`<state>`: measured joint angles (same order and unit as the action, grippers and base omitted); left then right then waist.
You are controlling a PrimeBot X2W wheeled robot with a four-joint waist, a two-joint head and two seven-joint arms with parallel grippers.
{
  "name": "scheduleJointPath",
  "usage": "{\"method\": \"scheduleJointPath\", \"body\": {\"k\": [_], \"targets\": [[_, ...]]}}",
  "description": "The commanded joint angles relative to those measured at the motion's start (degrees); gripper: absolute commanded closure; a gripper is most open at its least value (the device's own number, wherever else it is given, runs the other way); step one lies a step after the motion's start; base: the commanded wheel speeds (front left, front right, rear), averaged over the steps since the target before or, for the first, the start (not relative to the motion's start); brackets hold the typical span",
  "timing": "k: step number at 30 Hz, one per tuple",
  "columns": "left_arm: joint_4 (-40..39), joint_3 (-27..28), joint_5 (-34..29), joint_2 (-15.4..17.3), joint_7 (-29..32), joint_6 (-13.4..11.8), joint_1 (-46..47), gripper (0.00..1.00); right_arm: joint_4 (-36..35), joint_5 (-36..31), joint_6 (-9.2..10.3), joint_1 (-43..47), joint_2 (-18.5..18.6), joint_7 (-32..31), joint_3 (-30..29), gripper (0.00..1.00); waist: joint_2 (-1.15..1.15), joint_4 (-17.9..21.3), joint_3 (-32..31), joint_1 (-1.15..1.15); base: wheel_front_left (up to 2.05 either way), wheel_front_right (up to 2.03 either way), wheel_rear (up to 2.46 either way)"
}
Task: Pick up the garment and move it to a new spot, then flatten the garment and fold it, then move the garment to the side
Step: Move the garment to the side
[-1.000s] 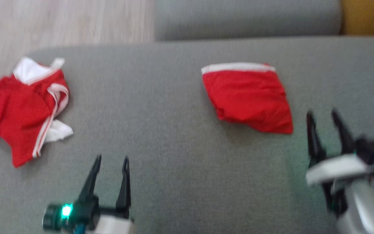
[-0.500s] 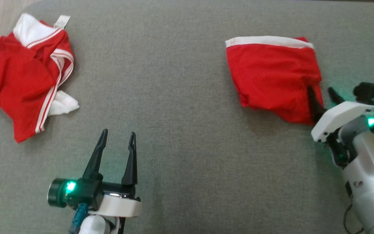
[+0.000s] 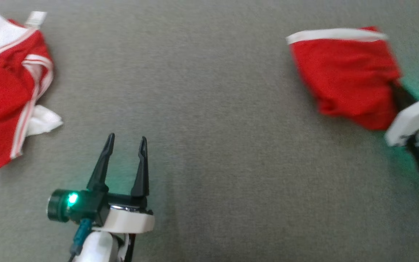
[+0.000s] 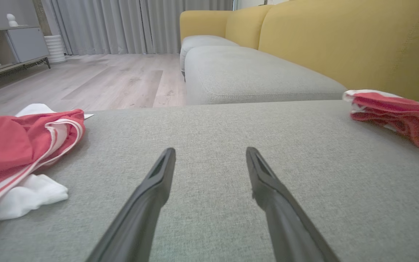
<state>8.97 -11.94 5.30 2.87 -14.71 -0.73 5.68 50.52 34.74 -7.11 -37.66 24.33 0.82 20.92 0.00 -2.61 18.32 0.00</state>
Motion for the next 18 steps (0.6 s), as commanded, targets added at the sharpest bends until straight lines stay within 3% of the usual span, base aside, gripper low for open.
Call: {"method": "scheduleJointPath", "body": {"k": [1, 10, 17, 18], "targets": [[-1.82, 2.54, -0.60, 0.05, -0.29, 0.38, 1.88, 0.00, -0.81, 0.15, -0.37, -1.27, 2.55, 0.31, 0.75, 1.00, 0.00, 2.31, 2.32, 0.00, 0.00, 0.00, 0.00], [-2.66, 3.74, -2.49, 0.45, -0.29, 3.51, 7.92, 0.00, 1.34, -2.35, -0.37, -5.43, 16.60, 0.50, -1.74, 1.00, 0.00, 6.57, 10.58, 0.00, 0.00, 0.00, 0.00], [-2.68, 2.74, -2.79, 0.29, -0.29, 4.70, 10.56, 0.00, 3.12, -6.81, -0.37, -8.24, 22.23, 2.22, -7.11, 1.00, 0.00, 7.10, 12.78, 0.00, 0.00, 0.00, 0.00], [-2.53, 2.56, -2.68, 0.26, -0.29, 4.76, 10.62, 0.00, 3.66, -7.40, -0.37, -8.25, 22.23, 2.26, -8.15, 0.86, 0.00, 6.99, 12.51, 0.00, 0.00, 0.00, 0.00]]}}
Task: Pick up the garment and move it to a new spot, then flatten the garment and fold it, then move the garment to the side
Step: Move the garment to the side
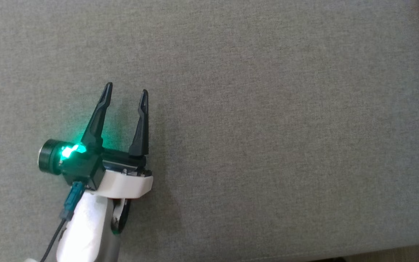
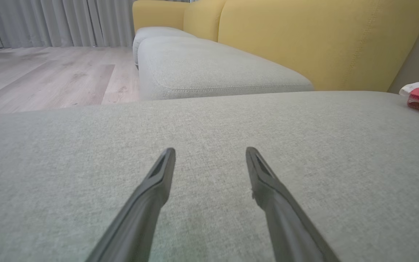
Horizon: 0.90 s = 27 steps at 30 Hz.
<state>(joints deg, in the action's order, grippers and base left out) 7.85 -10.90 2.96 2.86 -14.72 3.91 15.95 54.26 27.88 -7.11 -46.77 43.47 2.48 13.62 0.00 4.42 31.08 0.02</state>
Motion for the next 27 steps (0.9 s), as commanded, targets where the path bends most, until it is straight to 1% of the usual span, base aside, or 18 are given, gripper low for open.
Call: {"method": "scheduleJointPath", "body": {"k": [1, 2, 4, 6, 8, 12, 17, 19, 23, 25, 27], "targets": [[-1.21, 1.35, -0.21, 0.24, -0.28, 0.16, 0.31, 0.00, 0.59, -1.13, -0.37, 0.98, 2.97, 0.44, -1.84, 0.44, 0.00, -0.18, -0.73, -0.02, 0.00, 0.00, 0.00], [-1.04, 1.21, -0.05, 0.21, -0.28, 0.16, 0.18, 0.00, 1.28, -1.80, -0.37, 1.06, 2.79, 0.42, -2.89, 0.00, 0.00, -0.31, -1.28, -0.02, 0.00, 0.00, 0.00], [-0.80, 1.06, 0.26, 0.15, -0.28, 0.06, -0.33, 0.00, 1.70, -4.07, -0.37, 1.25, 2.35, 1.92, -4.42, 0.00, 0.00, -0.53, -2.73, -0.02, 0.00, 0.00, 0.00], [-0.45, 1.01, 0.49, 0.12, -0.28, -0.12, -1.03, 0.00, 1.57, -6.75, -0.37, 1.32, 1.13, 4.16, -5.72, 0.00, 0.00, -0.72, -4.66, -0.02, 0.00, 0.00, 0.00], [-0.11, 1.01, 0.65, 0.09, -0.28, -0.36, -1.85, 0.00, 1.04, -8.92, -0.37, 1.56, -1.30, 6.37, -6.75, 0.00, 0.00, -0.93, -6.80, -0.02, 0.00, 0.00, 0.00], [0.61, 0.75, 1.31, 0.05, -0.28, -1.03, -3.52, 0.00, -2.11, -10.97, -0.37, 4.06, -8.40, 9.67, -5.68, 0.00, 0.00, -1.68, -11.68, -0.02, 0.00, 0.00, 0.00], [1.79, 0.10, 3.84, 0.03, -0.28, -2.78, -6.12, 0.00, -7.20, -9.31, -0.37, 9.96, -17.21, 11.68, -1.48, 0.00, 0.00, -2.85, -18.11, -0.02, 0.00, 0.00, 0.00], [2.46, -0.07, 4.48, 0.03, -0.28, -3.46, -7.32, 0.00, -9.29, -8.15, -0.37, 12.92, -20.19, 12.11, 0.46, 0.00, 0.00, -3.33, -20.79, -0.02, 0.00, 0.00, 0.00], [3.92, 0.01, 5.85, 0.03, -0.28, -4.91, -9.97, 0.00, -14.48, -5.85, -0.37, 20.19, -24.80, 12.47, 4.38, 0.00, 0.00, -4.46, -26.65, -0.02, 0.00, 0.00, 0.00], [4.72, -0.14, 6.78, 0.02, -0.28, -5.76, -11.59, 0.00, -18.14, -5.46, -0.37, 24.58, -26.74, 12.49, 4.75, 0.00, 0.00, -5.31, -29.83, -0.02, 0.00, 0.00, 0.00], [5.04, -0.33, 7.35, 0.02, -0.28, -6.53, -12.80, 0.00, -22.08, -5.88, -0.37, 28.89, -28.64, 12.50, 4.06, 0.00, 0.00, -6.18, -31.57, -0.02, 0.00, 0.00, 0.00]]}}
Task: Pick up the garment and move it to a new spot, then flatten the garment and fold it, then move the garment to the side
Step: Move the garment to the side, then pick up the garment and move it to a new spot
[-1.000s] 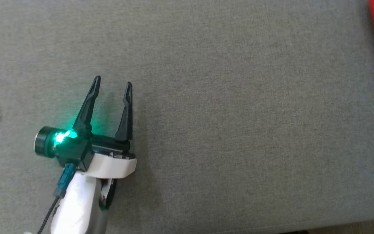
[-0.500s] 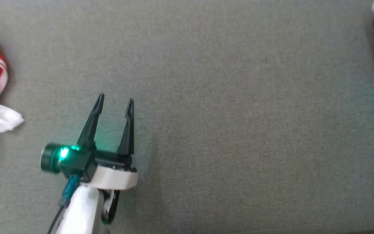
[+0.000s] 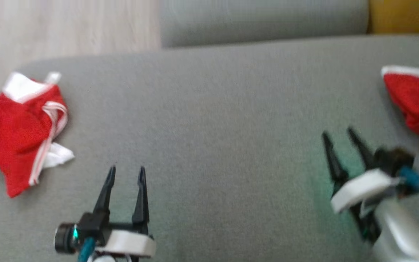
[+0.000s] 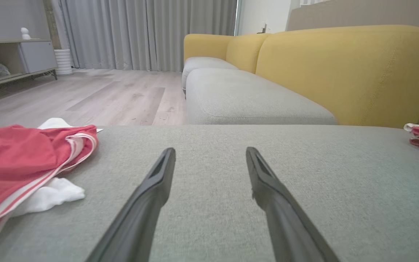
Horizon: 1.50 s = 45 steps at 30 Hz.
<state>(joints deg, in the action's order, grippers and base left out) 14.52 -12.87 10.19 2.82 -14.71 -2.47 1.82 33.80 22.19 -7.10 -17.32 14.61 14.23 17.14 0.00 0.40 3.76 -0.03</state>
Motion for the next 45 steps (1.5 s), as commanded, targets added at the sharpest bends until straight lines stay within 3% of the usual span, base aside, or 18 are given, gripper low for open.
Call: {"method": "scheduleJointPath", "body": {"k": [1, 6, 10, 17, 31, 37, 45], "targets": [[-1.62, 1.64, 0.28, 0.07, -0.29, -0.48, 0.93, 0.00, -3.85, -0.53, -0.39, 1.44, -0.96, 0.75, 0.01, 0.00, 0.00, -2.48, -4.83, 0.03, 0.00, 0.00, 0.00], [-2.02, 1.41, 0.07, 0.06, -0.29, -1.23, -1.91, 0.00, -11.09, -4.77, -0.39, 11.87, -7.75, 0.75, -6.79, 0.00, 0.00, -4.11, -8.69, 0.03, 0.00, 0.00, 0.00], [-2.08, 1.54, -0.38, 0.06, -0.29, -1.28, -5.07, 0.00, -14.83, -9.04, -0.39, 17.92, -10.33, 0.76, -10.08, 0.00, 0.00, -4.66, -10.89, 0.03, 0.00, 0.00, 0.00], [-1.90, 2.46, -0.81, 0.06, -0.29, -1.56, -7.23, 0.00, -15.99, -12.57, -0.39, 21.34, -11.40, 0.76, -10.10, 0.00, 0.00, -4.47, -12.18, 0.03, 0.00, 0.00, 0.00], [-1.36, 2.80, -1.00, 0.06, -0.29, -1.35, -6.94, 0.00, -15.65, -10.89, -0.39, 21.79, -11.71, 0.76, -12.70, 0.00, 0.00, -4.11, -12.24, 0.03, 0.00, 0.00, 0.00], [-0.96, 2.99, -1.89, 0.06, -0.29, -1.17, -5.43, 0.00, -15.59, -9.86, -0.39, 22.15, -11.72, 0.76, -13.05, 0.00, 0.00, -8.72, -11.33, 0.03, 0.00, 0.00, 0.00], [-2.35, 6.20, -2.37, 0.06, -0.29, -1.02, -4.64, 0.00, -16.02, -8.04, -0.39, 20.72, -11.72, 0.76, -11.86, 0.00, 0.00, -20.58, -9.39, 0.03, 0.00, 0.00, 0.00]]}}
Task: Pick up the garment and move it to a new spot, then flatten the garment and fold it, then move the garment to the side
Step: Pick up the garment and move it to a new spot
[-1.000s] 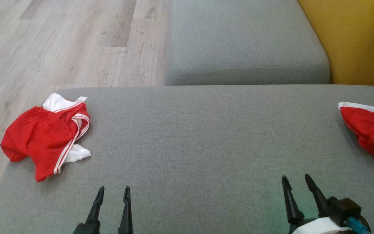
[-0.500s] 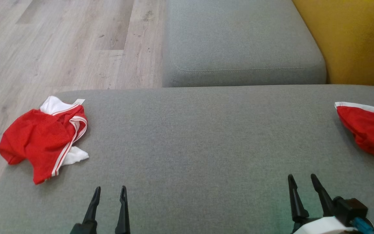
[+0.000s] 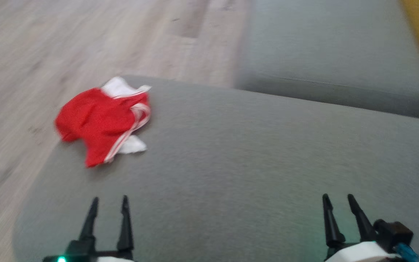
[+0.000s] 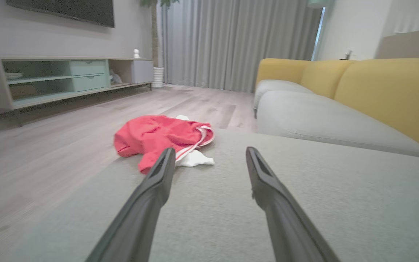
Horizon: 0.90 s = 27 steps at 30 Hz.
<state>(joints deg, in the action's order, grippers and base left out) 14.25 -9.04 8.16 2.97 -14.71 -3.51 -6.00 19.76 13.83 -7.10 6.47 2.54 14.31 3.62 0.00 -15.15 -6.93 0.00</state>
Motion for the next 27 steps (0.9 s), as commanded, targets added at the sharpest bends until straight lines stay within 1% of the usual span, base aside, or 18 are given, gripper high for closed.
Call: {"method": "scheduleJointPath", "body": {"k": [1, 4, 9, 12, 14, 18, 20, 22, 24, 26, 27], "targets": [[-2.43, 3.13, -0.33, -0.09, -0.29, -0.11, 3.11, 0.00, -1.88, 0.40, -0.39, -3.50, 0.34, 0.69, 2.22, 0.00, 0.00, -6.35, 1.67, 0.00, 0.00, 0.00, 0.00], [-3.46, 5.48, 0.07, -0.09, -0.29, -0.63, 2.99, 0.00, -1.67, -0.06, -0.39, -5.09, 0.34, 0.69, 2.80, 0.00, 0.00, -9.67, 2.97, 0.00, 0.00, 0.00, 0.00], [-5.75, 9.67, 0.39, -0.09, -0.29, -1.41, 3.06, 0.00, -1.38, -1.63, -0.39, -7.76, 0.34, 0.69, 1.71, 0.00, 0.00, -12.00, 5.61, 0.00, 0.00, 0.00, 0.00], [-6.79, 11.13, -0.80, -0.09, -0.29, -0.75, 4.25, 0.00, -1.46, -2.95, -0.39, -8.02, 0.34, 0.69, 0.23, 0.00, 0.00, -13.00, 7.42, 0.00, 0.00, 0.00, 0.00], [-6.99, 12.02, -1.34, -0.03, -0.29, 0.14, 6.16, 0.00, -1.54, -3.83, -0.39, -8.43, 0.77, 0.69, -0.67, 0.00, 0.00, -13.00, 9.52, 0.00, 0.00, 0.00, 0.00], [-6.22, 13.69, -1.48, 0.69, -0.29, 2.67, 14.57, 0.00, -2.29, -5.74, -0.39, -12.17, 3.83, 0.69, -1.13, 0.00, 0.00, -11.37, 17.82, 0.00, 0.00, 0.00, 0.00], [-2.75, 13.54, -1.22, 1.49, -0.29, 4.85, 19.99, 0.00, -2.60, -6.24, -0.39, -14.32, 5.61, 0.69, -1.19, 0.00, 0.00, -10.47, 21.34, 0.00, 0.00, 0.00, 0.00], [2.44, 13.33, -0.71, 2.64, -0.29, 6.75, 26.12, 0.00, -2.82, -6.77, -0.39, -16.08, 7.21, 0.69, -1.17, 0.00, 0.00, -9.51, 24.28, 0.00, 0.00, 0.00, 0.00], [8.84, 12.84, -0.45, 4.01, -0.20, 7.87, 32.26, 0.00, -2.88, -7.27, -0.39, -17.60, 8.62, 0.69, -0.75, 0.00, 0.00, -8.34, 26.61, 0.00, 0.00, 0.00, 0.00], [15.57, 12.31, 0.20, 5.15, 1.21, 8.76, 38.09, 0.00, -2.95, -7.73, -0.39, -19.00, 9.86, 0.69, 0.06, 0.00, 0.00, -6.97, 28.53, 0.00, 0.00, 0.00, 0.00], [15.57, 12.31, 0.20, 5.15, 1.21, 8.76, 38.09, 0.00, -2.95, -7.73, -0.39, -19.00, 9.86, 0.69, 0.06, 0.00, 0.00, -6.97, 28.53, 0.00, 0.00, 0.00, 0.00]]}}
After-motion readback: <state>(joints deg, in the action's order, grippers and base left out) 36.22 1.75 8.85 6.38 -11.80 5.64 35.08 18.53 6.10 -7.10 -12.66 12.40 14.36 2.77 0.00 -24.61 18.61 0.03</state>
